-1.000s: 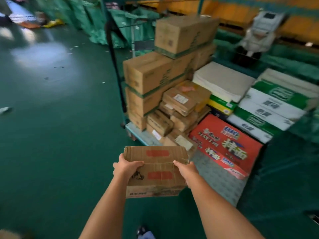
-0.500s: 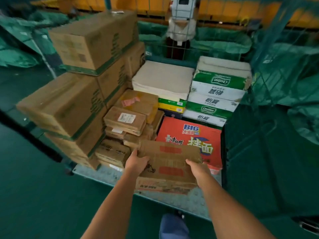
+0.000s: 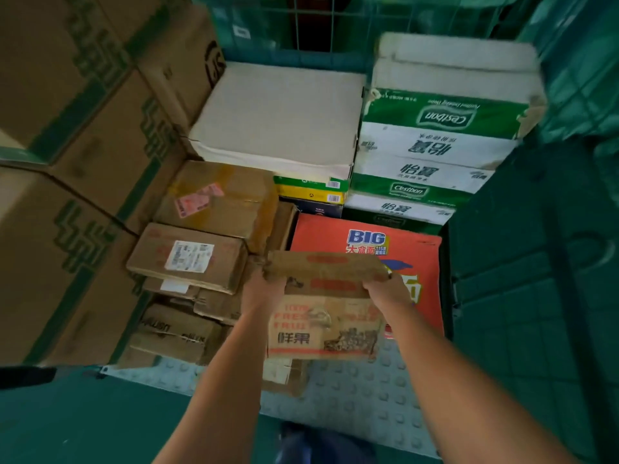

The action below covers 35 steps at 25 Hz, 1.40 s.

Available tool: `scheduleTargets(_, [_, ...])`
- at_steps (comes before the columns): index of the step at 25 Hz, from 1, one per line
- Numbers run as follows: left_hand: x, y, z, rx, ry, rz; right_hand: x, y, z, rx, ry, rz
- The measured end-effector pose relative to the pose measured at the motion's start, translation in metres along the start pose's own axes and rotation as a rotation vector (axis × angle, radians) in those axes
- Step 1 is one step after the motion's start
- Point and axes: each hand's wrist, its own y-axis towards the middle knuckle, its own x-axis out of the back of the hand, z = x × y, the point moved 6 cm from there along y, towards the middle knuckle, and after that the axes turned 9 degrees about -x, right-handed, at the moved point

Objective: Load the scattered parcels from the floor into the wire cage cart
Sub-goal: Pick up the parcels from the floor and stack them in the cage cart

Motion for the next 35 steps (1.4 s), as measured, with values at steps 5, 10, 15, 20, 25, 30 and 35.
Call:
scheduleTargets(5, [-0.035,0.077,0.003,0.073,-0.027,0.054,-0.017,0.05,0.027,-0.021,-0.081,-0.061])
scheduleTargets(10, [-0.063,0.163,-0.008,0.043,0.008,0.114,-0.041,0.109,0.071,0.068,-0.165,-0.145])
scheduleTargets(15, [-0.07,0.232,-0.015,-0.013,-0.01,0.098,-0.06,0.147,0.115,0.143,-0.23,-0.182])
scheduleTargets(20, [-0.085,0.266,-0.02,-0.04,-0.178,0.081,-0.063,0.174,0.128,0.226,-0.037,-0.207])
scheduleTargets(25, [-0.102,0.267,0.002,0.001,-0.083,0.113,-0.085,0.191,0.118,0.215,-0.017,-0.112])
scheduleTargets(30, [-0.112,0.267,0.031,0.024,-0.098,0.17,-0.092,0.198,0.089,0.235,-0.096,-0.06])
scheduleTargets(35, [-0.088,0.257,0.014,0.091,-0.156,0.051,-0.066,0.181,0.097,0.148,-0.163,-0.335])
